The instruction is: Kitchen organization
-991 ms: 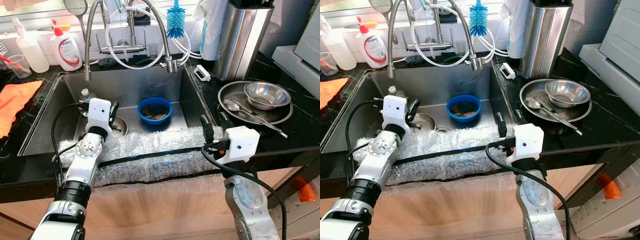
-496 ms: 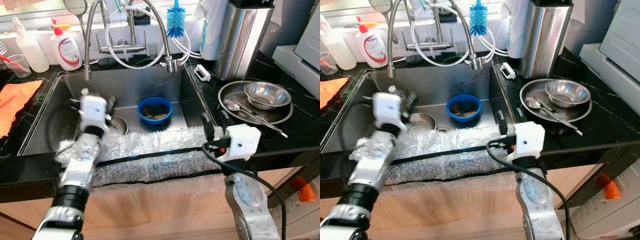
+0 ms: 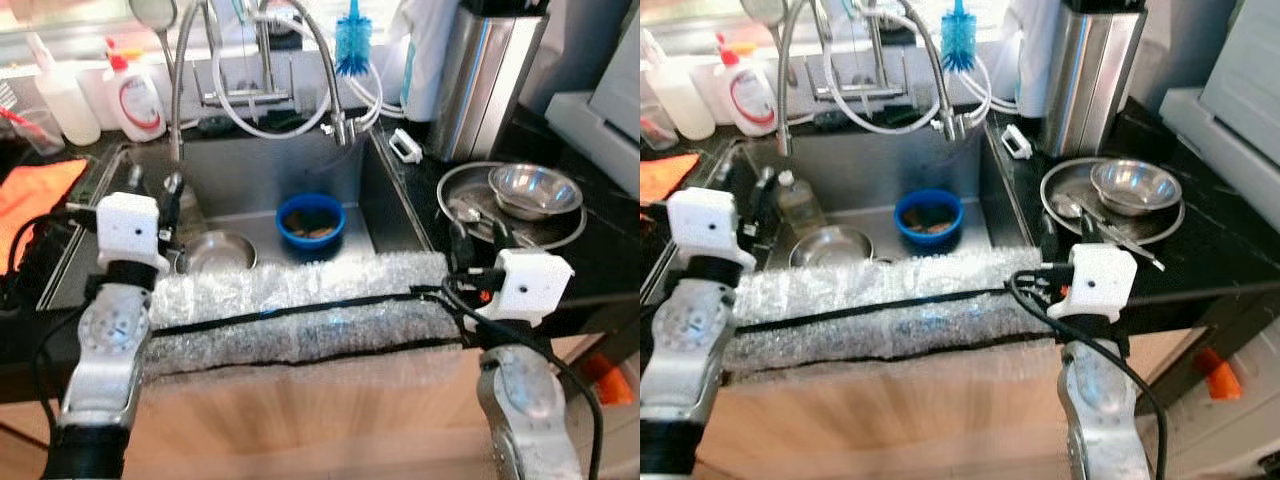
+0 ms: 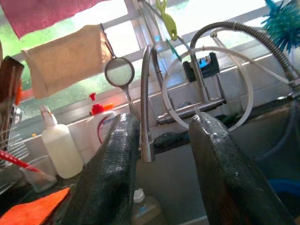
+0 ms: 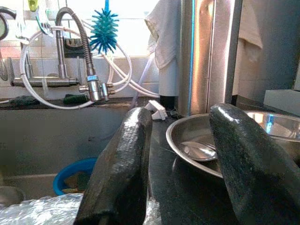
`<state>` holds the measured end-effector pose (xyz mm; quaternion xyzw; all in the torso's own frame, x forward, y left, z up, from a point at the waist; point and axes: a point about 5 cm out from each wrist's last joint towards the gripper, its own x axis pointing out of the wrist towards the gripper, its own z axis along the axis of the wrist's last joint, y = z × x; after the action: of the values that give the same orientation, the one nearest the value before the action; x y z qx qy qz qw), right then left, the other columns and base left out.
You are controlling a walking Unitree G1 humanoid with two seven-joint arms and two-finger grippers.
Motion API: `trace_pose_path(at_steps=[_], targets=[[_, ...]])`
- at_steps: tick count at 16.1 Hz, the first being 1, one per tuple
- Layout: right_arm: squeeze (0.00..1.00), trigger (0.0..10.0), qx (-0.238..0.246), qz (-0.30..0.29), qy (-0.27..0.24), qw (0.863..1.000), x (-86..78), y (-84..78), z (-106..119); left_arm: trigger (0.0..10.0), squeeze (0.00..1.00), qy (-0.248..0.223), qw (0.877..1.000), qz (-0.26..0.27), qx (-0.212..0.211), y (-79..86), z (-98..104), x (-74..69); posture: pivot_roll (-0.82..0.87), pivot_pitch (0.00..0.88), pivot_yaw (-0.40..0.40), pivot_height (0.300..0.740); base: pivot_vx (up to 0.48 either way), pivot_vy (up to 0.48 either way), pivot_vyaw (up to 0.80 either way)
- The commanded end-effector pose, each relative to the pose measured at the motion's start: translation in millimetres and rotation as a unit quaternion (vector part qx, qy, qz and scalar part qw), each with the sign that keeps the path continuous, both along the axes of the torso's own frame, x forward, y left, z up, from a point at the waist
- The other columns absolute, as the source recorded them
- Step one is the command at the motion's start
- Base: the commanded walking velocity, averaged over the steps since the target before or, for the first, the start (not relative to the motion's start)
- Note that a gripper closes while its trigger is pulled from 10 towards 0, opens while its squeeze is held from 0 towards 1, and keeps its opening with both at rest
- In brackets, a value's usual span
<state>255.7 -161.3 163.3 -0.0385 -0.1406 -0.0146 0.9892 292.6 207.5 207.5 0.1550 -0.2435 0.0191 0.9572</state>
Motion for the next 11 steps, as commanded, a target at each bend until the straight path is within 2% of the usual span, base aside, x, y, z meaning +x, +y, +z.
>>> trace_pose_path(at_steps=[1, 2, 4, 5, 6, 7, 9, 11], targets=[[0.0, 10.0, 0.003, -0.002, -0.001, 1.0, -0.9, -0.2, 2.8, 10.0, 0.0, 0.003, 1.0, 0.007, 0.009, 2.0, 1.7, -6.2, -0.07, 0.006, 0.03, 0.74, 0.0, 0.0, 0.0], [0.0, 10.0, 0.012, -0.003, 0.009, 1.0, -2.6, -2.0, -0.3, 10.0, 0.0, 0.014, 1.0, 0.008, 0.007, 0.3, -4.7, -11.1, -0.08, 0.009, 0.028, 0.74, 0.0, 0.0, 0.0], [1.0, 10.0, 0.024, 0.01, 0.022, 0.999, -4.2, -1.4, -4.5, 10.0, 0.0, 0.02, 1.0, 0.01, 0.003, -1.7, -6.3, -12.9, -0.08, 0.011, 0.024, 0.74, 0.0, 0.0, 0.0], [1.0, 10.0, 0.022, 0.008, 0.026, 0.999, -4.6, -2.1, -5.7, 10.0, 0.0, 0.022, 1.0, 0.01, 0.003, -2.8, -5.9, -12.7, -0.08, 0.012, 0.024, 0.74, 0.0, 0.0, 0.0], [0.94, 10.0, 0.027, -0.007, 0.04, 0.999, -4.6, -7.3, -10.1, 10.0, 0.0, 0.024, 1.0, 0.008, 0.001, -5.7, -5.1, -11.2, -0.09, 0.012, 0.024, 0.74, 0.0, 0.0, 0.0], [0.0, 10.0, 0.029, -0.011, 0.042, 0.999, -4.0, -9.1, -10.5, 10.0, 0.0, 0.026, 1.0, 0.007, 0.0, -6.5, -4.7, -11.1, -0.09, 0.013, 0.024, 0.74, 0.0, 0.0, 0.0], [0.0, 10.0, 0.025, -0.011, 0.052, 0.998, -1.8, -10.2, -12.2, 10.0, 0.0, 0.028, 1.0, 0.005, -0.002, -8.9, -4.6, -9.6, -0.09, 0.013, 0.022, 0.74, 0.0, 0.0, 0.0], [0.0, 10.0, 0.047, -0.014, 0.072, 0.996, -0.4, -10.5, -19.2, 10.0, 0.0, 0.025, 1.0, 0.0, 0.003, -12.1, -2.9, -8.1, -0.08, 0.016, 0.021, 0.74, 0.0, 0.0, 0.0]])
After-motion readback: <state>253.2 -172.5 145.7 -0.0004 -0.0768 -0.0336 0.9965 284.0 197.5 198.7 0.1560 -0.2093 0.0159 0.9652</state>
